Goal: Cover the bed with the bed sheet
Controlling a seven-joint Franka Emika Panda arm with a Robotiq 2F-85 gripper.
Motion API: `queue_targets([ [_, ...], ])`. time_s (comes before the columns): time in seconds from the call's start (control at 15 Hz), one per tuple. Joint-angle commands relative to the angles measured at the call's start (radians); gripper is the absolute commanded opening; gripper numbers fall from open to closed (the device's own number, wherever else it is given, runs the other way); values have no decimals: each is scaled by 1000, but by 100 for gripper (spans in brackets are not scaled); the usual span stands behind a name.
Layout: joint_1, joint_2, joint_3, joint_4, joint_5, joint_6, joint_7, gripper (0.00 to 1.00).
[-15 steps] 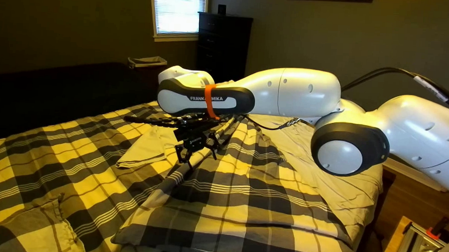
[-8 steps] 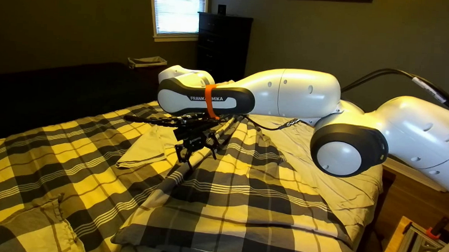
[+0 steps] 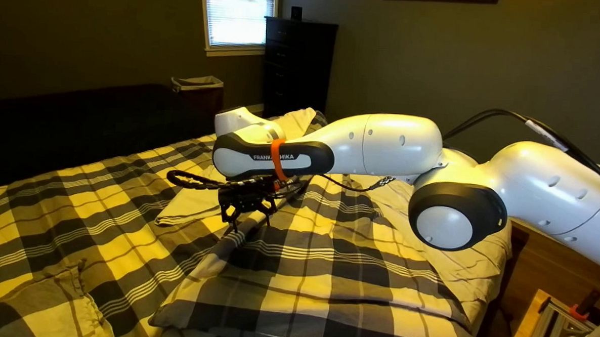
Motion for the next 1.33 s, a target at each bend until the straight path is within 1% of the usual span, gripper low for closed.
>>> queue_targets([
  [0.0, 15, 84, -34, 65, -18, 152, 113, 100],
  [0.2, 17, 110, -37, 67, -9, 229, 175, 100],
  [0.27, 18, 156, -32, 138, -3, 206, 194, 100],
  [0.53, 33, 186, -41, 173, -17, 145, 256, 100],
  [0.6, 38, 182, -52, 162, -27, 143, 277, 100],
  [0.67, 42, 136, -59, 77, -34, 173, 284, 100],
  [0.73, 46, 139, -70, 79, -44, 161, 293, 75],
  [0.8, 48, 160, -74, 115, -49, 136, 290, 72],
  [0.87, 49, 163, -76, 120, -51, 121, 284, 66],
  [0.93, 49, 161, -74, 118, -50, 112, 277, 56],
  [1.07, 56, 149, -72, 105, -59, 72, 231, 42],
  [1.13, 58, 142, -67, 96, -59, 55, 210, 33],
  [1.2, 58, 142, -61, 98, -55, 51, 188, 27],
  [1.27, 59, 141, -57, 98, -53, 47, 163, 18],
])
